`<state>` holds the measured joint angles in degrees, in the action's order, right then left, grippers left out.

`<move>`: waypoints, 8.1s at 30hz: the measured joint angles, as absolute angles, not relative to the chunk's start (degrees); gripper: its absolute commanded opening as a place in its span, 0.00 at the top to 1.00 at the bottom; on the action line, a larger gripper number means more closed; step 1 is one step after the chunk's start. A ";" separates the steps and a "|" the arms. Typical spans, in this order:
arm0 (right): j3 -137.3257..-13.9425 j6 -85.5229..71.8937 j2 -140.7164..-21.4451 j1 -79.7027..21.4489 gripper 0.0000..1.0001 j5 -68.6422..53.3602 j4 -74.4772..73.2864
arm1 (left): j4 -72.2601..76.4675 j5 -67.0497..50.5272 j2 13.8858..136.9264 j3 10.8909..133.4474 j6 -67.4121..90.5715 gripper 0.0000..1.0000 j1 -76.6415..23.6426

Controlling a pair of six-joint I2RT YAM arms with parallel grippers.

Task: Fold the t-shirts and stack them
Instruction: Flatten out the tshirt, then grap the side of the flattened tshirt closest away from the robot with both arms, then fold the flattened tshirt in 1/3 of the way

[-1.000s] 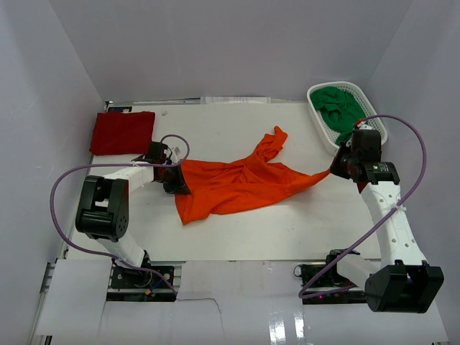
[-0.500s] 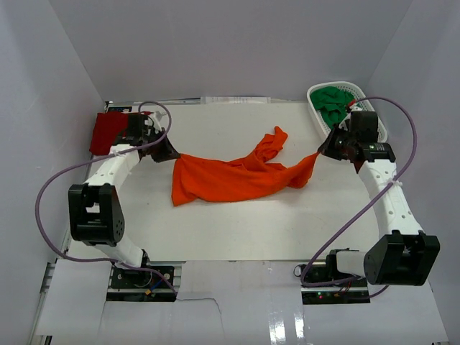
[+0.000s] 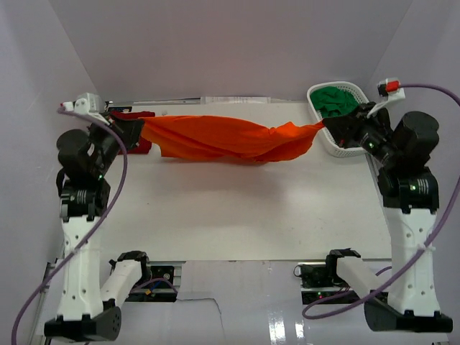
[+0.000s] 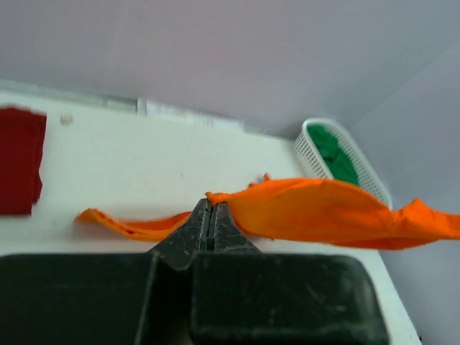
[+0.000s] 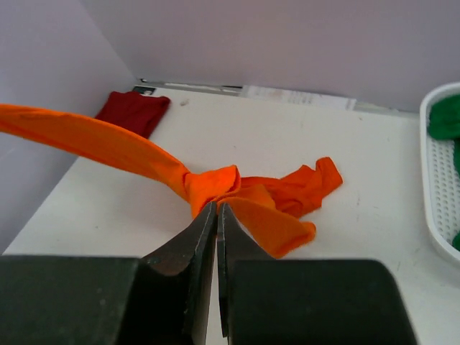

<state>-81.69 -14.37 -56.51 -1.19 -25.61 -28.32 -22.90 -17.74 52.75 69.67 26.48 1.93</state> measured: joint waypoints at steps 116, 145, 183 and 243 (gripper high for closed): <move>-63.26 -17.15 -79.15 4.10 0.92 -21.61 -30.83 | -47.20 -37.43 42.41 29.95 33.82 1.00 -3.11; -79.92 -17.89 -92.95 0.25 0.92 -20.75 -29.80 | -50.37 -34.79 52.73 33.17 28.45 0.84 -3.11; -100.09 -17.19 -109.95 -0.38 0.92 -23.66 -34.30 | -49.54 -21.23 67.20 44.80 27.16 0.95 -3.11; -90.13 -10.81 -104.73 -6.61 0.28 -11.14 -40.23 | -44.36 -4.21 83.59 57.19 23.55 0.40 -1.85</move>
